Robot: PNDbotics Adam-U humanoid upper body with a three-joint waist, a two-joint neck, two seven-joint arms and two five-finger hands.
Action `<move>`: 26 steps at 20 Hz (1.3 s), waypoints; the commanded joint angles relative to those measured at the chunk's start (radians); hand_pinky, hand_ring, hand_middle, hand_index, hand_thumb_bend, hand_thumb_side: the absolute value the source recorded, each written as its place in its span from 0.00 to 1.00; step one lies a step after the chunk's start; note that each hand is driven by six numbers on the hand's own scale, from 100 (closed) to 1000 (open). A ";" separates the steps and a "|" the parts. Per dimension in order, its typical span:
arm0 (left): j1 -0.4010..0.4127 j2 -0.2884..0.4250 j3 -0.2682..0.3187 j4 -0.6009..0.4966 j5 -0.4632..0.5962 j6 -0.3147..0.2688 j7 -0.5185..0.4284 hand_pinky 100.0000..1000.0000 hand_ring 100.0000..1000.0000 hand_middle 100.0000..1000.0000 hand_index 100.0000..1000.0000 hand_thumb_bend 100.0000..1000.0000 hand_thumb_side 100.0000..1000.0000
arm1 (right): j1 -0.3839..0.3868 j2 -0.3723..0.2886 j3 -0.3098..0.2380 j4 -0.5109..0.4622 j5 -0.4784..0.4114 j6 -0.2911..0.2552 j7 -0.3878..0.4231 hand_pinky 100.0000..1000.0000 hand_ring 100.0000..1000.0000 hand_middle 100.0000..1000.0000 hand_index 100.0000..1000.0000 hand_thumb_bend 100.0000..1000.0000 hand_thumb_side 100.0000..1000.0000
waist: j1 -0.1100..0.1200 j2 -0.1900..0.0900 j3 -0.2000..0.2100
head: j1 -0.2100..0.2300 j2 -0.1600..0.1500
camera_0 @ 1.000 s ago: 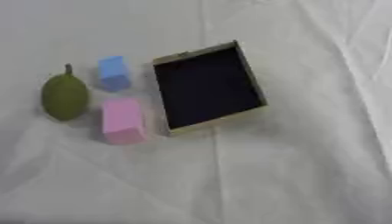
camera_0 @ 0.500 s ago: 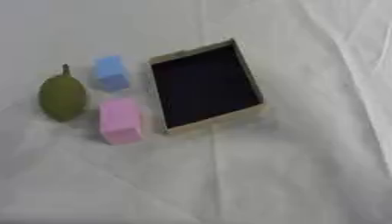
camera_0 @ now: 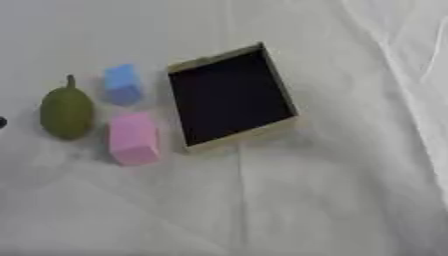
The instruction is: Pick up objects on the table and place them in the box.
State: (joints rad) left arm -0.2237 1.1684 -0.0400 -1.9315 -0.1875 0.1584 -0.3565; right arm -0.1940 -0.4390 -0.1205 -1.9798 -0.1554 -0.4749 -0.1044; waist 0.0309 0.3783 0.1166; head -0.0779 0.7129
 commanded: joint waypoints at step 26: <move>-0.336 -0.133 -0.229 0.384 -0.168 -0.002 -0.188 0.93 0.87 0.84 0.95 0.59 0.18 | -0.035 -0.005 0.015 -0.020 -0.012 0.018 0.037 0.86 0.93 0.61 0.79 0.00 0.58 | 0.030 0.014 -0.051 | 0.048 -0.014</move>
State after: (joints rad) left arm -0.5435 1.0197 -0.2703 -1.5599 -0.3412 0.1604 -0.5421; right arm -0.2204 -0.4350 -0.1035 -1.9798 -0.1626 -0.4567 -0.0710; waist 0.0473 0.3980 0.0658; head -0.0350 0.7102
